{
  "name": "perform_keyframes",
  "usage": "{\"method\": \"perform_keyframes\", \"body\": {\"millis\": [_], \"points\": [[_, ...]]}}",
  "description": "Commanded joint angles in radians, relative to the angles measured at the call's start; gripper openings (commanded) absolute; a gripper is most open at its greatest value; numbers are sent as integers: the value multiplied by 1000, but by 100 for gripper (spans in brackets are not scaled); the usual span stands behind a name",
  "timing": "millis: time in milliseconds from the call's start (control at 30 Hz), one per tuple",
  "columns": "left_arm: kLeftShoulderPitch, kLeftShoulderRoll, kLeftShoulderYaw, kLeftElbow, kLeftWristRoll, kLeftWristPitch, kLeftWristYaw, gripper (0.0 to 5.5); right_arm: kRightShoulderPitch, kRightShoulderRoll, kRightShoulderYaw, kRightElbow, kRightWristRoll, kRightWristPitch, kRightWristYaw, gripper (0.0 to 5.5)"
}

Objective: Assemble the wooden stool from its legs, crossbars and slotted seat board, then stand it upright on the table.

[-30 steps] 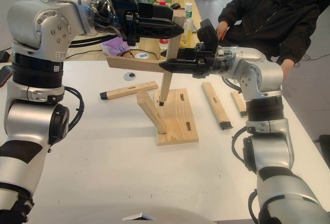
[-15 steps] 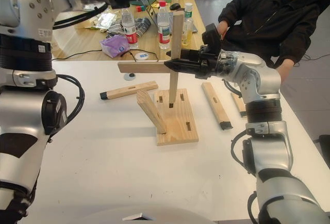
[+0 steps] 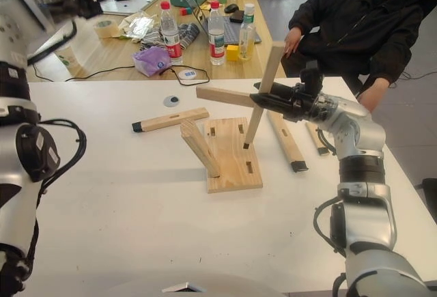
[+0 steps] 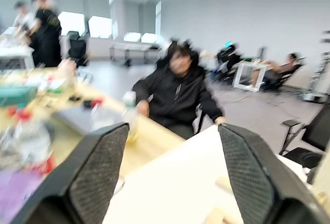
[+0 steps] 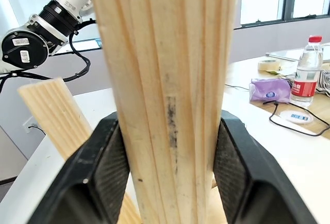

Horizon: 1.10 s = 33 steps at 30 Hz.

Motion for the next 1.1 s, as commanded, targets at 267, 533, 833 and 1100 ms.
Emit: {"method": "perform_keyframes", "body": {"millis": [267,533,833,1100], "points": [[117,66,-3,125,71,-48,-26,316,125,26,6,-136,41,39,-31,209],[118,78,-6,155,93,-59,-48,316,160,25,20,-152,46,39,-31,209],[99,71,-25,167,122,-65,-90,316,195,25,38,-134,17,-12,-37,209],[170,75,-70,100,146,-70,-127,316,200,26,34,-121,24,-31,-64,209]]}}
